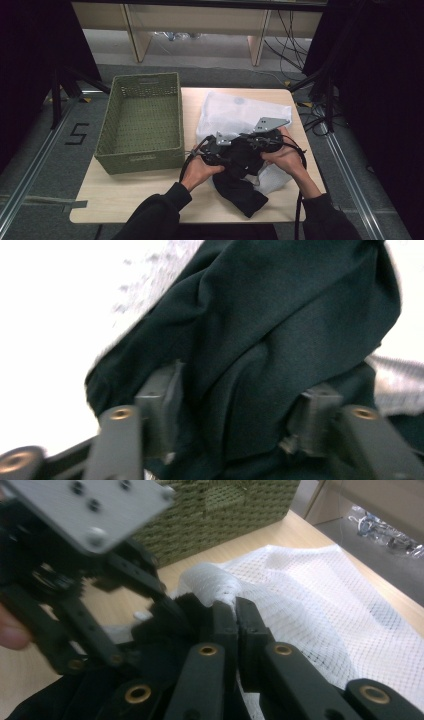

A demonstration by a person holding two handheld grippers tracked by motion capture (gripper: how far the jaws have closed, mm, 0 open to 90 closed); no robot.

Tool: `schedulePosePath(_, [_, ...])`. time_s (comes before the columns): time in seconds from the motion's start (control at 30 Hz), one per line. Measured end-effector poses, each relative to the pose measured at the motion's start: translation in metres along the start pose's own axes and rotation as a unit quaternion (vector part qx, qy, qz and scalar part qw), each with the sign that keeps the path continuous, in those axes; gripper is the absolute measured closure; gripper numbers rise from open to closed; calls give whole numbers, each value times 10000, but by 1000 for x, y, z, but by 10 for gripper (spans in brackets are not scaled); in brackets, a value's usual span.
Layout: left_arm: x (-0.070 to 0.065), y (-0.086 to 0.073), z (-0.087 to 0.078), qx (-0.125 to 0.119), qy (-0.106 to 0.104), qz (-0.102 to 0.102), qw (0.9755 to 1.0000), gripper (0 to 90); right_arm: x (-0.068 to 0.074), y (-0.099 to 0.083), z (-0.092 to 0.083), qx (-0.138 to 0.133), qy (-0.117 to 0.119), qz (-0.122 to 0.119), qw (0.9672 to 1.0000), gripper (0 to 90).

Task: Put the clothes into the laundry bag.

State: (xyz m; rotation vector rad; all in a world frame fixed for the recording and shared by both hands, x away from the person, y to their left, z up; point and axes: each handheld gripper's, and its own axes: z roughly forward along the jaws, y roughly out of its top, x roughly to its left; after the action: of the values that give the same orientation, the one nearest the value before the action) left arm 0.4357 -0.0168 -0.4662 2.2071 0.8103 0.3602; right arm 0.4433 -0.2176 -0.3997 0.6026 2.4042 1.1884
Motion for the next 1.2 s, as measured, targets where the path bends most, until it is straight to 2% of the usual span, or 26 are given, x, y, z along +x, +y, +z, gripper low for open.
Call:
schedulePosePath(0.07, [4,-1,1,147,-5,-86,9999,326,-1,-1,2,20,-17,-42,10000,899])
schedulePosePath(0.13, [9,-2,5,143,52,-245,9996,277,1,-1,3,59,-21,-7,10000,898])
schedulePosePath(0.2, [11,-2,8,91,179,-137,9997,246,2,0,3,73,-7,-89,9999,898])
schedulePosePath(0.3, [11,-1,8,56,228,-144,9996,234,1,0,2,54,-89,-89,9999,898])
schedulePosePath(0.37, [7,0,3,81,317,8,9995,234,0,-1,2,49,-17,-34,10000,898])
schedulePosePath(0.4, [7,0,0,90,358,66,9993,232,-1,-1,1,29,-103,-79,9999,898])
schedulePosePath(0.47, [10,0,-4,99,525,65,9986,206,-1,-2,1,38,-42,-5,10000,898])
schedulePosePath(0.53, [16,-1,-2,101,581,-106,9982,162,-1,-1,1,23,-28,-21,10000,898])
schedulePosePath(0.57, [19,-2,0,107,552,-125,9983,158,-1,-1,1,36,-49,-47,10000,898])
schedulePosePath(0.63, [23,-4,6,110,404,-324,9986,164,0,-1,2,44,-23,-73,10000,898])
schedulePosePath(0.67, [23,-4,7,83,266,-352,9990,242,1,-1,2,52,-25,-59,10000,898])
schedulePosePath(0.7, [23,-4,8,70,172,-281,9994,360,1,0,2,54,-30,-58,10000,898])
schedulePosePath(0.73, [21,-4,7,83,127,-215,9997,430,1,0,2,59,-92,-96,9999,898])
schedulePosePath(0.77, [19,-3,5,52,44,-156,9999,539,1,-1,2,49,-107,-95,9999,898])
schedulePosePath(0.8, [16,-2,4,-15,-11,-147,9999,668,1,-1,3,61,-25,-52,10000,898])
schedulePosePath(0.87, [7,1,0,-87,-257,-95,9996,768,0,-1,3,73,-34,-37,10000,898])
schedulePosePath(1.03, [-15,11,3,-296,-528,83,9981,798,0,1,2,24,-68,8,10000,898])
schedulePosePath(1.13, [-10,14,10,-517,-568,-83,9970,806,0,2,1,-28,-7,2,10000,898])
schedulePosePath(1.2, [-3,15,12,-592,-430,-230,9971,808,1,3,-1,-45,-1,-22,10000,898])
